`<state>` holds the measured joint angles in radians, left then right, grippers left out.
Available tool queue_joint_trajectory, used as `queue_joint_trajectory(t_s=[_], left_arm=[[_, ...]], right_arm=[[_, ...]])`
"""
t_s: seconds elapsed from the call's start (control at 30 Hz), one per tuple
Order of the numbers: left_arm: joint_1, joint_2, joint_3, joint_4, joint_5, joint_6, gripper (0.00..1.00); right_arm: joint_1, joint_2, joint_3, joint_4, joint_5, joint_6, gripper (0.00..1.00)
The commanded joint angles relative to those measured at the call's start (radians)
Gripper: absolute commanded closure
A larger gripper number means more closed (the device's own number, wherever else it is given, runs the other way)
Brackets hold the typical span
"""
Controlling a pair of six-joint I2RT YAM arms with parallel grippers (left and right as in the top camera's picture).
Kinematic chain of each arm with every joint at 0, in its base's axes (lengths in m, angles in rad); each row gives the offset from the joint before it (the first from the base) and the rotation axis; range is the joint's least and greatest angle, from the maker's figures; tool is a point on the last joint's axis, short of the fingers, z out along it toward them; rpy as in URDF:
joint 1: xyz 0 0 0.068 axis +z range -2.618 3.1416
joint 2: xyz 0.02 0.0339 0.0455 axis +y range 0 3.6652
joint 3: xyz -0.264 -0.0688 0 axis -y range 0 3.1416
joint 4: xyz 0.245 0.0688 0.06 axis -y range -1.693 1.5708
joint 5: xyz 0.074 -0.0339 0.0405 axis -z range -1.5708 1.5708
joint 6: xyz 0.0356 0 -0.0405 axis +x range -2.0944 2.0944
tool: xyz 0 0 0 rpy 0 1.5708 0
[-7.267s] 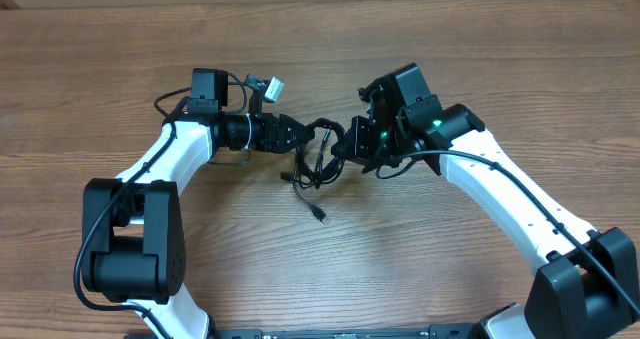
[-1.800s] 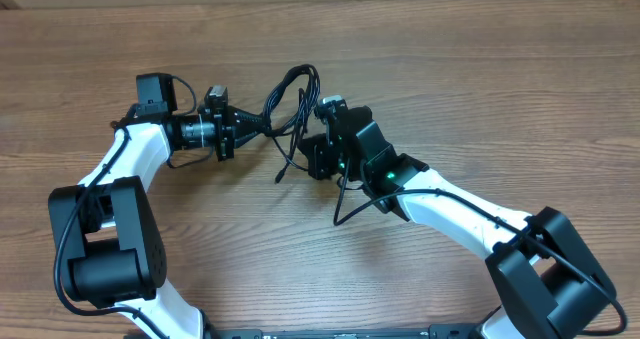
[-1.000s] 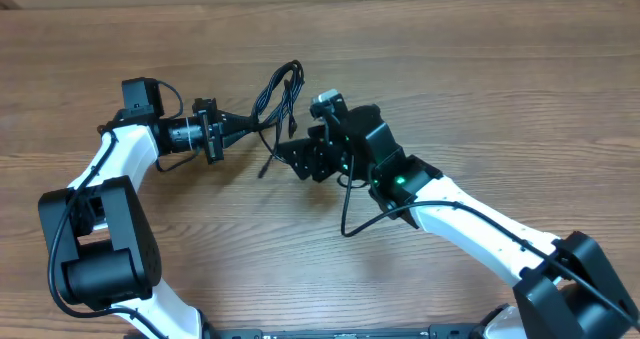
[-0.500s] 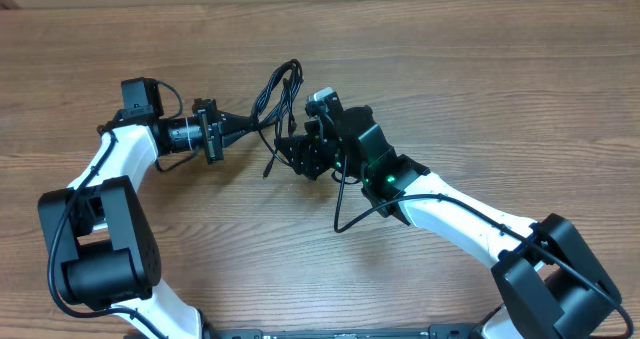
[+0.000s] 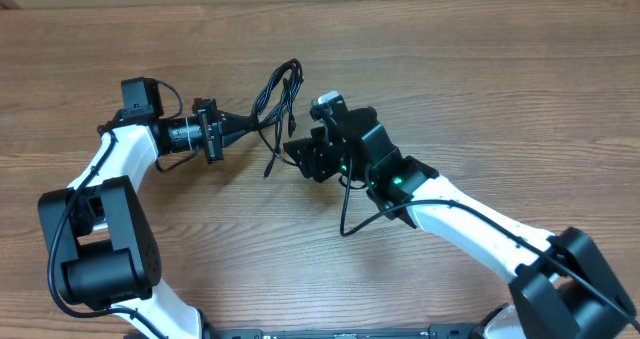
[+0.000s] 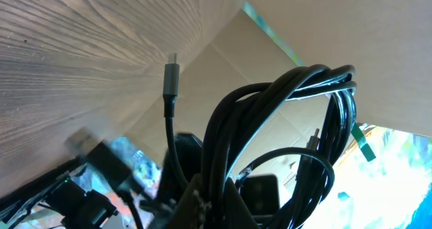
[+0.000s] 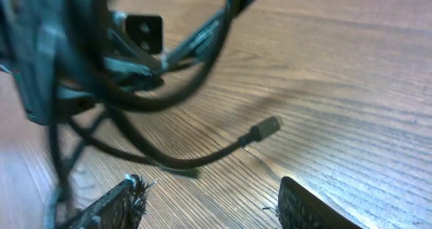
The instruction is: Untangle cables
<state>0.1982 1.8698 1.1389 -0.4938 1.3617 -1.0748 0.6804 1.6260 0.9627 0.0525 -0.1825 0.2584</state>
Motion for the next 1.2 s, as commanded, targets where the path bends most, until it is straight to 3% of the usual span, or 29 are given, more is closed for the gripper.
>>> queue_joint_trajectory(t_s=[0.0, 0.3, 0.6, 0.67, 0.73, 0.87, 0.93, 1.03, 1.17], left_arm=[[0.000, -0.011, 0.009, -0.004, 0.046, -0.003, 0.96], [-0.002, -0.011, 0.009, -0.004, 0.053, -0.006, 0.96], [-0.002, -0.011, 0.009, -0.003, 0.053, -0.006, 0.96], [-0.002, -0.011, 0.009, -0.003, 0.053, -0.006, 0.96], [-0.002, -0.011, 0.009, -0.003, 0.053, -0.006, 0.96], [-0.002, -0.011, 0.009, -0.003, 0.053, -0.003, 0.96], [-0.002, -0.011, 0.009, -0.003, 0.053, -0.003, 0.96], [-0.002, -0.011, 0.009, -0.003, 0.053, -0.003, 0.96], [-0.002, -0.011, 0.009, 0.000, 0.053, -0.003, 0.96]], right_arm=[[-0.003, -0.021, -0.001, 0.006, 0.006, 0.002, 0.41], [0.005, 0.085, -0.001, 0.158, 0.065, 0.002, 0.41], [0.007, 0.089, -0.001, 0.240, 0.107, 0.002, 0.51], [0.007, 0.090, -0.001, 0.247, 0.107, 0.002, 0.46], [0.007, 0.102, -0.001, 0.272, 0.107, -0.002, 0.35], [0.007, 0.118, -0.001, 0.303, 0.107, -0.006, 0.28], [0.007, 0.130, -0.001, 0.304, 0.107, -0.006, 0.36], [0.007, 0.141, -0.001, 0.285, 0.102, -0.005, 0.67], [0.007, 0.140, -0.001, 0.240, 0.046, -0.005, 0.96]])
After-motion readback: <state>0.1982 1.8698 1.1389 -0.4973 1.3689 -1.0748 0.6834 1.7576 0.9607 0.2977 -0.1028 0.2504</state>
